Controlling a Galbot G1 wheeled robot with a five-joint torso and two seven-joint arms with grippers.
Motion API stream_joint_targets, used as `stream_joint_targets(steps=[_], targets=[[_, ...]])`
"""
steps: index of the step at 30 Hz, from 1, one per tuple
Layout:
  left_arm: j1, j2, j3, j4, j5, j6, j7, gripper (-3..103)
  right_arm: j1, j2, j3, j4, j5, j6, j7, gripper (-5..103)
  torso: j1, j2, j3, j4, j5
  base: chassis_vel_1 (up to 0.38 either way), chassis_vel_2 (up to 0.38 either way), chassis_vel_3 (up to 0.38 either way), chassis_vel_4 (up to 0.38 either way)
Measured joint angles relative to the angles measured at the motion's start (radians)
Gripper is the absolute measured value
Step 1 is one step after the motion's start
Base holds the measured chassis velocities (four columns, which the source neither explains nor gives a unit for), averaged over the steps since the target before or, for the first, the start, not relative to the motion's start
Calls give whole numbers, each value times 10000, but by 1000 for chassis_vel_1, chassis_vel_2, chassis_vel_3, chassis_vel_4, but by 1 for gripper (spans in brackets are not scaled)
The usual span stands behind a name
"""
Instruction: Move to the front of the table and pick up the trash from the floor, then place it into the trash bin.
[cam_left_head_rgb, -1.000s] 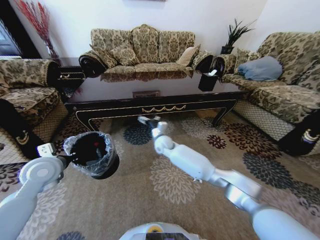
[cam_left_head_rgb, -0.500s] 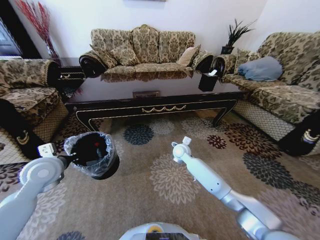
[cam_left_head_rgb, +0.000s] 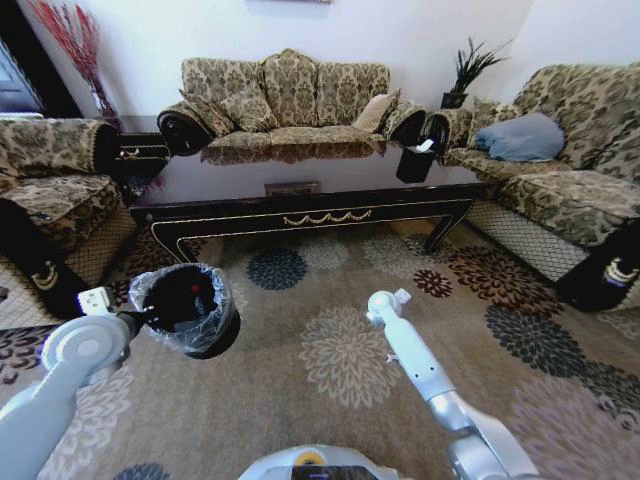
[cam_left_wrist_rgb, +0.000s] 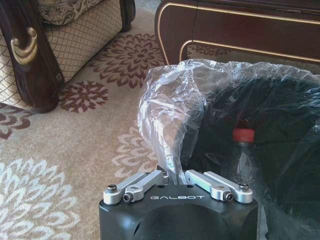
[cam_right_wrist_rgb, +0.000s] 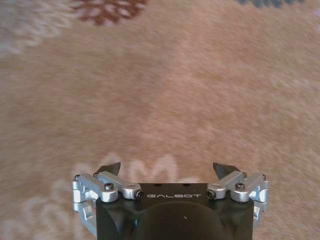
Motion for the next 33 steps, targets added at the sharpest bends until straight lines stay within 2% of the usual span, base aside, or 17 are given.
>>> stream_joint_targets(steps=[5,12,21,33], targets=[[76,-6,-6,-75,9,-4,-10,2,-186,180,768,-73,66,120,135,100,0,0,-1,0,-1,0,0,0,0],[157,-7,-61,-182,14,-5,-73,2,-299,388,1249,-326,128,211,26,100,0,0,-1,0,-1,0,0,0,0],[374,0,-167,-316,5,-5,-198,2,-480,558,1774,-1336,-63,413,-920,100,2,0,-1,-1,-1,0,0,0,0],[395,-23,-110,-391,1,-12,-301,2,-616,611,1964,-1828,-52,581,-1557,100,2,0,-1,0,-1,0,0,0,0]])
